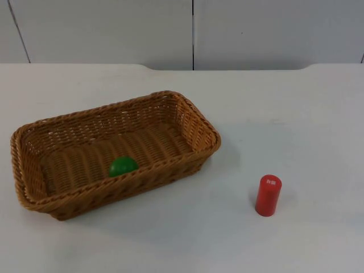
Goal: Pick up the basket with the left hand and place the object to the left of the red cylinder into the basket with the right hand.
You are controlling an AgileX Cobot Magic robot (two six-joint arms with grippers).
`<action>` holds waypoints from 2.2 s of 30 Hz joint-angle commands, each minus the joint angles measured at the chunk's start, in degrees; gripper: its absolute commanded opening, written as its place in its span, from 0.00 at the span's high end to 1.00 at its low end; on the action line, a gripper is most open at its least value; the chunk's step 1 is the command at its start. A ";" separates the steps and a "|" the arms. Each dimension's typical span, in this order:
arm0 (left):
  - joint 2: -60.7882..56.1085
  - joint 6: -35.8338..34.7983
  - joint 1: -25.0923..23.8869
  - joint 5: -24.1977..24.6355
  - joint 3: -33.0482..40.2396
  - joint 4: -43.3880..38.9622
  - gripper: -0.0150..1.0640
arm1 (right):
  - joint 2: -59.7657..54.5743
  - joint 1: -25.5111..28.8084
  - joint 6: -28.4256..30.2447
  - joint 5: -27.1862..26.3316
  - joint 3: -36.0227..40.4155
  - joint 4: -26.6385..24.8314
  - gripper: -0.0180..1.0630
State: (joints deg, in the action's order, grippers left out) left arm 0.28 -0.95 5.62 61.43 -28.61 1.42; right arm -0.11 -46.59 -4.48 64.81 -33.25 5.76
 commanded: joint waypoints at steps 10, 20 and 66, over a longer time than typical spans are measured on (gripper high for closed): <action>-0.28 0.30 0.31 0.14 0.29 -0.39 0.01 | 0.11 0.04 0.19 -2.95 3.71 0.37 0.01; -0.28 0.47 0.31 0.14 0.29 -0.39 0.01 | 0.11 0.04 0.44 -2.96 3.71 0.37 0.01; -0.28 0.47 0.31 0.14 0.29 -0.39 0.01 | 0.11 34.81 -0.40 -2.96 3.71 -0.29 0.01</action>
State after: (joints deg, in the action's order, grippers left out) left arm 0.28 -0.57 5.62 61.43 -28.61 1.22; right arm -0.11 -12.86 -4.88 62.60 -29.66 5.63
